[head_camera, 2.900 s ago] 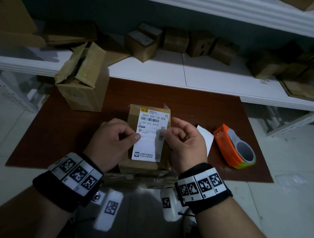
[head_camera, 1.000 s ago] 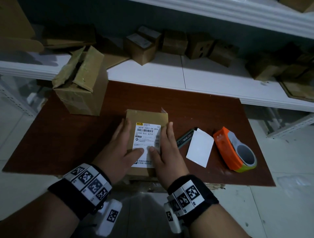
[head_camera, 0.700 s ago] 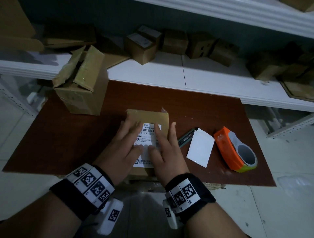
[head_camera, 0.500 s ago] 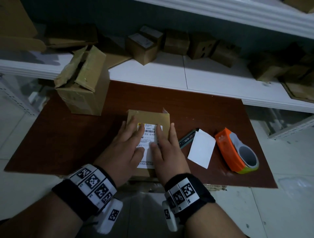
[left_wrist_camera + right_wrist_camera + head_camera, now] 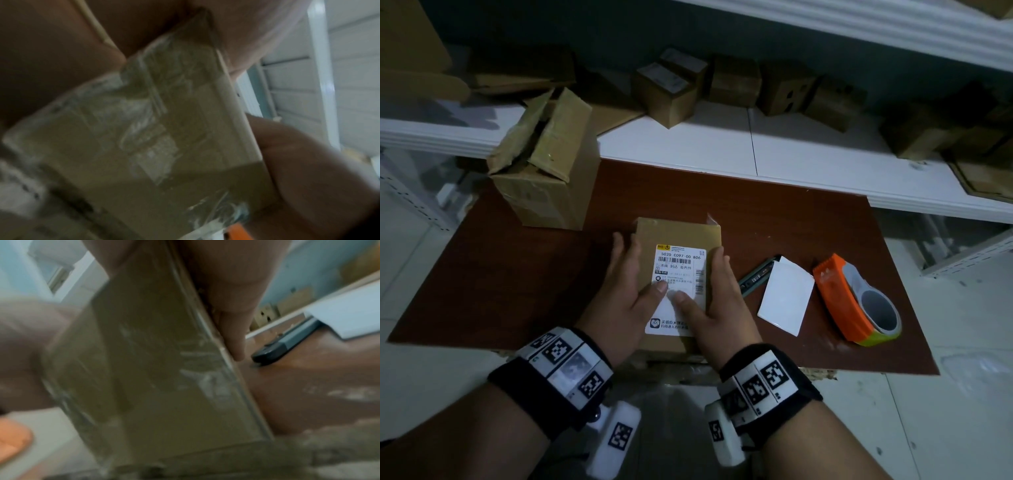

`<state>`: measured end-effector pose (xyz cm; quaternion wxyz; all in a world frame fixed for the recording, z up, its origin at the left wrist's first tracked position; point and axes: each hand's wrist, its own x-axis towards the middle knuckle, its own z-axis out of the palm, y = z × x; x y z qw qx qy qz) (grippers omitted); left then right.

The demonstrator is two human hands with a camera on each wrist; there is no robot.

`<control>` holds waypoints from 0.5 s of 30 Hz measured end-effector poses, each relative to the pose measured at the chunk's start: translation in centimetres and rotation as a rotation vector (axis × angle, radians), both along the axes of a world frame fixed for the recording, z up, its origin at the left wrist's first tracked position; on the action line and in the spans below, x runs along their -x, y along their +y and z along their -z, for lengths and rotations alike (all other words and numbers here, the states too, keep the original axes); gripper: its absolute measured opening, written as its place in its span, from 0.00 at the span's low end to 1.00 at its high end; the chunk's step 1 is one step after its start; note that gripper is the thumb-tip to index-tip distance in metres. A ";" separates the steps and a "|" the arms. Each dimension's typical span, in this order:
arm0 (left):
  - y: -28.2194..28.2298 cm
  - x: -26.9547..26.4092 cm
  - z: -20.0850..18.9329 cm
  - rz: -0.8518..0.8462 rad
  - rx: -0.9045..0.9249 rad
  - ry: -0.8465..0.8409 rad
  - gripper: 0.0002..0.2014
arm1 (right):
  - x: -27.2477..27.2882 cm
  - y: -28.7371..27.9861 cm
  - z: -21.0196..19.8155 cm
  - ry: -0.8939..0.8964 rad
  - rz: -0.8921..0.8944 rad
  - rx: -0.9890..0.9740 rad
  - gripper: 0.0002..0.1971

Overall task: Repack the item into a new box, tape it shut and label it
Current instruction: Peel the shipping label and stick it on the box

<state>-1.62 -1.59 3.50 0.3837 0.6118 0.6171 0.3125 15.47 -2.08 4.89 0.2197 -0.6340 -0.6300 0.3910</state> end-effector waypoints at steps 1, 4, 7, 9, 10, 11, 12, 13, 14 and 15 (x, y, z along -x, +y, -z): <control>0.1 0.1 0.3 -0.014 0.007 -0.029 0.39 | -0.2 0.0 0.2 0.058 0.005 0.021 0.50; 0.1 0.2 0.1 -0.001 0.000 -0.201 0.37 | -1.1 -0.1 0.5 0.222 0.025 0.103 0.52; 0.1 0.0 -0.1 0.041 -0.052 -0.241 0.33 | -1.9 -0.2 0.7 0.351 0.031 0.138 0.48; 0.2 0.0 0.1 0.058 -0.087 -0.200 0.27 | -2.3 -0.4 0.6 0.418 0.009 0.156 0.48; 0.2 0.0 0.3 0.061 -0.084 -0.206 0.25 | -2.3 -0.4 0.6 0.405 -0.011 0.157 0.50; 0.3 0.1 0.4 0.065 -0.069 -0.233 0.24 | -2.3 -0.4 0.5 0.362 -0.037 0.137 0.54; 0.3 0.1 0.4 0.067 -0.034 -0.281 0.24 | -2.4 -0.5 0.6 0.307 -0.081 0.120 0.60; 0.3 0.3 0.3 0.077 0.013 -0.335 0.26 | -2.4 -0.6 0.6 0.258 -0.120 0.111 0.63; 0.3 0.4 0.3 0.090 0.051 -0.362 0.29 | -2.4 -0.6 0.5 0.232 -0.143 0.119 0.64; 0.4 0.6 0.2 0.109 0.081 -0.358 0.34 | -2.6 -0.6 0.4 0.244 -0.150 0.132 0.64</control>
